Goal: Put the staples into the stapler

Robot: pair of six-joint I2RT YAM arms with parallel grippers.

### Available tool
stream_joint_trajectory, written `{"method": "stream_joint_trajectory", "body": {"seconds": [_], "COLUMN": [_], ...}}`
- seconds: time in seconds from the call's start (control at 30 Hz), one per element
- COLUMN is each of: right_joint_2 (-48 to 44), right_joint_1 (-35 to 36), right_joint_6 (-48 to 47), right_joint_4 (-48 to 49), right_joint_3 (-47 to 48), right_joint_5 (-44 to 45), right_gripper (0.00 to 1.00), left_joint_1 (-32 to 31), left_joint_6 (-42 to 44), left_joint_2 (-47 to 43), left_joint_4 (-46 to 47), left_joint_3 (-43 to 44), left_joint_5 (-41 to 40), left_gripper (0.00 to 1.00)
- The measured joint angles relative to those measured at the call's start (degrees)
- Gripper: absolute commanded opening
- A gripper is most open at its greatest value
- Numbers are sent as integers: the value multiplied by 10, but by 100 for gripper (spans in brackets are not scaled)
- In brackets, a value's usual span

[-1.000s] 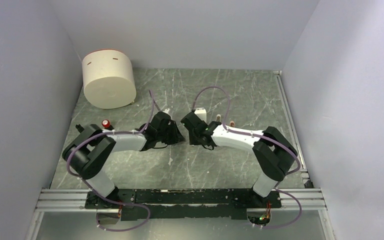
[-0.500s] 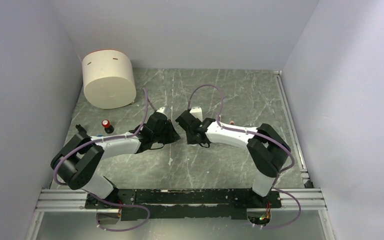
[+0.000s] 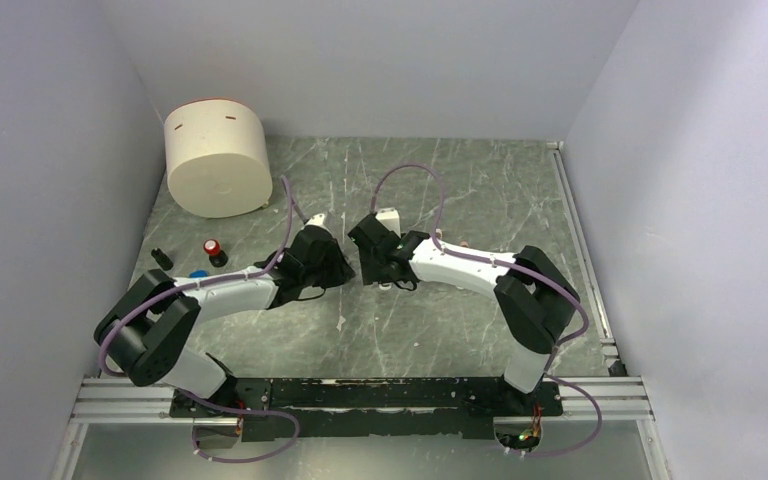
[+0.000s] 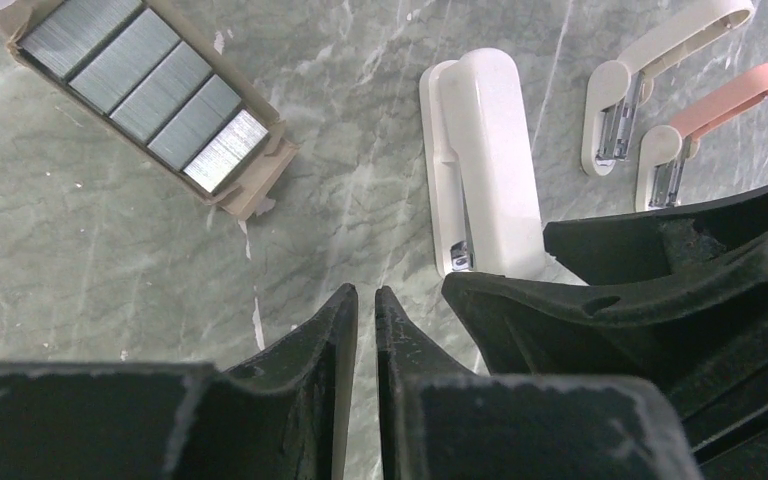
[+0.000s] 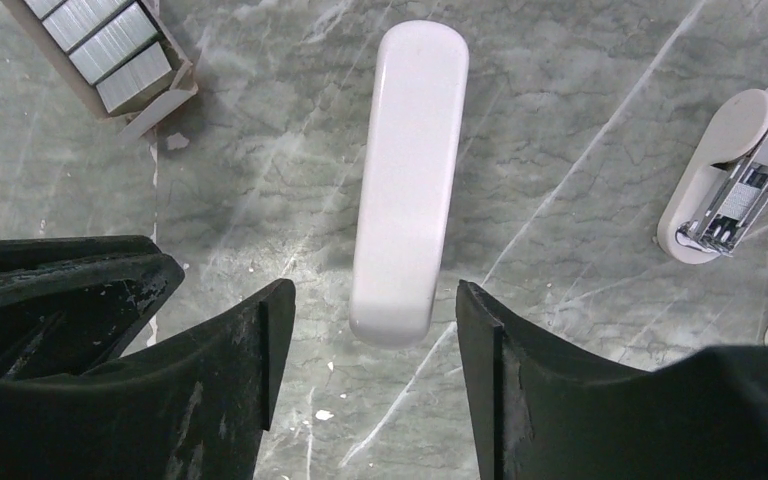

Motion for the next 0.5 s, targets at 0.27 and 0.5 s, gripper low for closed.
{"method": "stream_joint_trajectory", "body": {"seconds": [0.27,0.5], "right_joint_2": [31,52], "right_joint_1": [0,0], "right_joint_6": [3,12], "right_joint_4": [9,16], "right_joint_3": [-5,-8], "right_joint_5": [-13,-19], "right_gripper": [61,40], "left_joint_1": [0,0], "left_joint_6": [0,0], "left_joint_2": [-6,-17], "left_joint_4": [-7,-7], "left_joint_3": [-8,-10], "left_joint_5": [-11,-17], "left_gripper": [20,20]}}
